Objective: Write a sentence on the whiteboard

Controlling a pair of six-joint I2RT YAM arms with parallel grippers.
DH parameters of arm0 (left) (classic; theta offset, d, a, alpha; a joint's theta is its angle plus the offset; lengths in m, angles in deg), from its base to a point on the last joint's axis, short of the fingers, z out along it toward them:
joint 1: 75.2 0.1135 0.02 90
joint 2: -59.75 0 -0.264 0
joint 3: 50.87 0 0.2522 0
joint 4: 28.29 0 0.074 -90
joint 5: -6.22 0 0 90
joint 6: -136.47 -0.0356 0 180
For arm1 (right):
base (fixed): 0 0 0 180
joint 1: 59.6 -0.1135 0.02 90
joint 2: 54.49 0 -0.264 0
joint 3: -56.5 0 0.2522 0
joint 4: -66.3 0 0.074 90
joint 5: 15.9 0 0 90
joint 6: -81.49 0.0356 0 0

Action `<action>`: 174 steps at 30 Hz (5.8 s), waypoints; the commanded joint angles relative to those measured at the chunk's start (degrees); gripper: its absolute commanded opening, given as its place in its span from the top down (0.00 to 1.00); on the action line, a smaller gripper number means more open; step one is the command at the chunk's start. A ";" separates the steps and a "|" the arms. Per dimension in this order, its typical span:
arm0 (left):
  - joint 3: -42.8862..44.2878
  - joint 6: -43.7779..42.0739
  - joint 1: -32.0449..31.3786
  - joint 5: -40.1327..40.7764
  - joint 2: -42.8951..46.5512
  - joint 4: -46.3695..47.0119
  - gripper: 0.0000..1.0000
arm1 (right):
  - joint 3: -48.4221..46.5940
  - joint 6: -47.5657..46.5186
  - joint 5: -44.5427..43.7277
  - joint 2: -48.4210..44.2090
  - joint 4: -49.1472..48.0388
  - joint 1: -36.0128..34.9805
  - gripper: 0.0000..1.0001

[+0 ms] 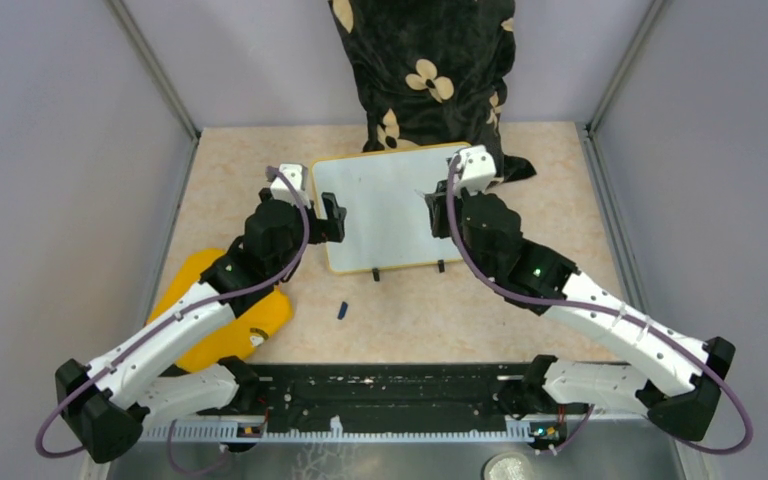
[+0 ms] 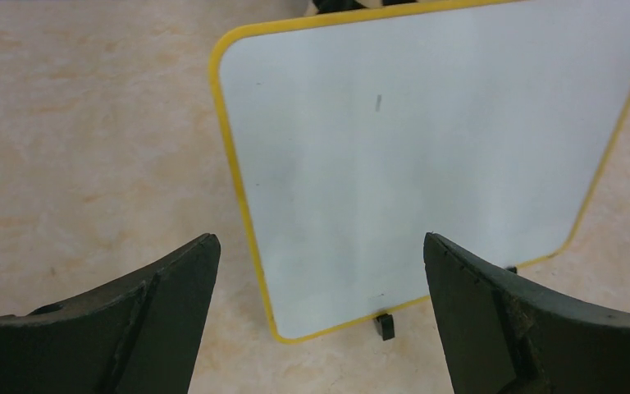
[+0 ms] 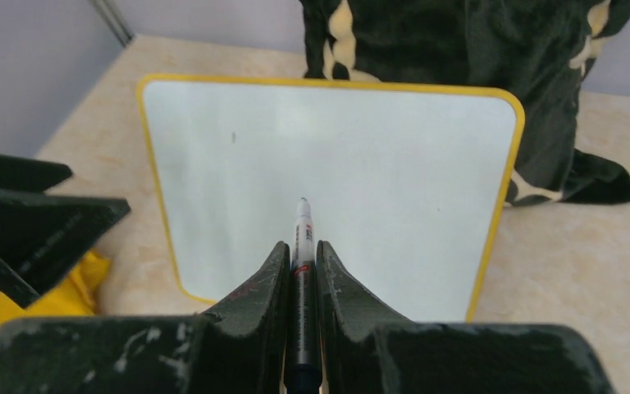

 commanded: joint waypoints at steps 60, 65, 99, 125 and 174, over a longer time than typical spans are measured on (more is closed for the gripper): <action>-18.45 19.53 37.25 -56.08 -15.17 42.10 0.01 | 15.19 -2.64 8.98 -7.99 -17.92 -0.96 1.00; -16.44 19.71 37.96 -65.01 -21.93 49.03 0.01 | 15.79 -2.28 10.07 -7.97 -18.79 -0.98 1.00; -16.46 6.64 38.97 -68.69 -25.75 53.18 0.07 | 17.72 -2.54 9.21 -10.56 -18.72 -0.98 1.00; -14.20 23.89 40.27 -88.72 -48.64 88.31 0.47 | 16.33 -1.49 10.35 -8.97 -17.98 -0.99 1.00; -13.13 18.11 37.98 -89.45 -50.16 82.09 0.83 | 15.36 0.09 15.58 -0.89 -22.71 -1.06 1.00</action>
